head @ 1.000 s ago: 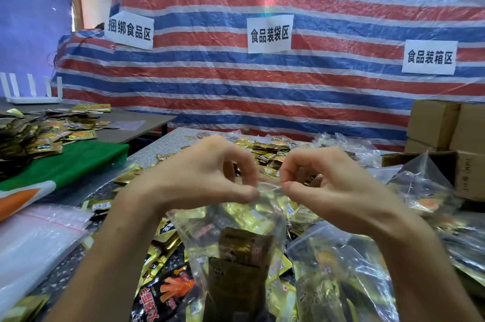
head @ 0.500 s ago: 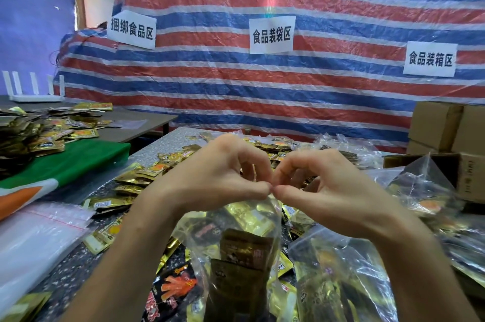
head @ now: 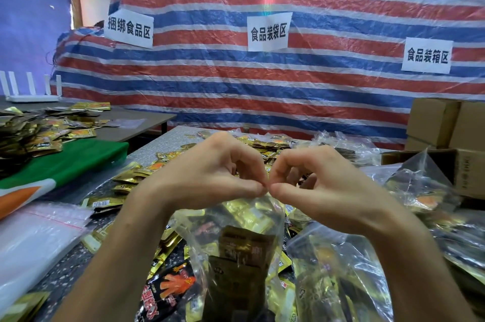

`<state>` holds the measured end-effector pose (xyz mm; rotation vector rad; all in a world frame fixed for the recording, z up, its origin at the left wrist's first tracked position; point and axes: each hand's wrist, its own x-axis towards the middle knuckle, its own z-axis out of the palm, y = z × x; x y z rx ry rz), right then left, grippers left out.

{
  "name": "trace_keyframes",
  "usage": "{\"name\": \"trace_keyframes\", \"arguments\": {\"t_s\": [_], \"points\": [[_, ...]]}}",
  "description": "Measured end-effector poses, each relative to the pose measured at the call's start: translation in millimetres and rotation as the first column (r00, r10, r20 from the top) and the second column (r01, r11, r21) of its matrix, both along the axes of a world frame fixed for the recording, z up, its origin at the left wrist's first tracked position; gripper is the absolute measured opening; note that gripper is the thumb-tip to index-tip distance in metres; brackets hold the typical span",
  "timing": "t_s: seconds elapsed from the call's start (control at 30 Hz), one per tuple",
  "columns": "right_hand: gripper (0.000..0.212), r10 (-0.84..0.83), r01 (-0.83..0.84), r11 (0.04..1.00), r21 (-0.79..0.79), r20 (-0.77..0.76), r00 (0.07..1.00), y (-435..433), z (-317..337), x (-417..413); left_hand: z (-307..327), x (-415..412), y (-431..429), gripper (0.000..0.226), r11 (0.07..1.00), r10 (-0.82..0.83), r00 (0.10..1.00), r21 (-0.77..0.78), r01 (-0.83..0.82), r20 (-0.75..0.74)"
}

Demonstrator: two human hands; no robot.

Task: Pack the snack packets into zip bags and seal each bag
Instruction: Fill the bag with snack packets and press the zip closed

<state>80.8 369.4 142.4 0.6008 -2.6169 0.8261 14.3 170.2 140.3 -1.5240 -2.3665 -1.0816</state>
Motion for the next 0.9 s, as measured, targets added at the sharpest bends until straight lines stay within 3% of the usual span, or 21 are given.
{"name": "trace_keyframes", "arguments": {"t_s": [0.6,0.9], "points": [[0.015,0.012,-0.011,0.999,0.031,-0.017,1.000,4,0,-2,3,-1,-7,0.002,0.999,0.025,0.999,-0.035,-0.024,0.048],[0.012,0.014,-0.014,0.998,0.061,-0.013,1.000,0,-2,-2,2,1,-4,0.008,0.999,0.043,0.999,-0.033,-0.043,-0.004]]}}
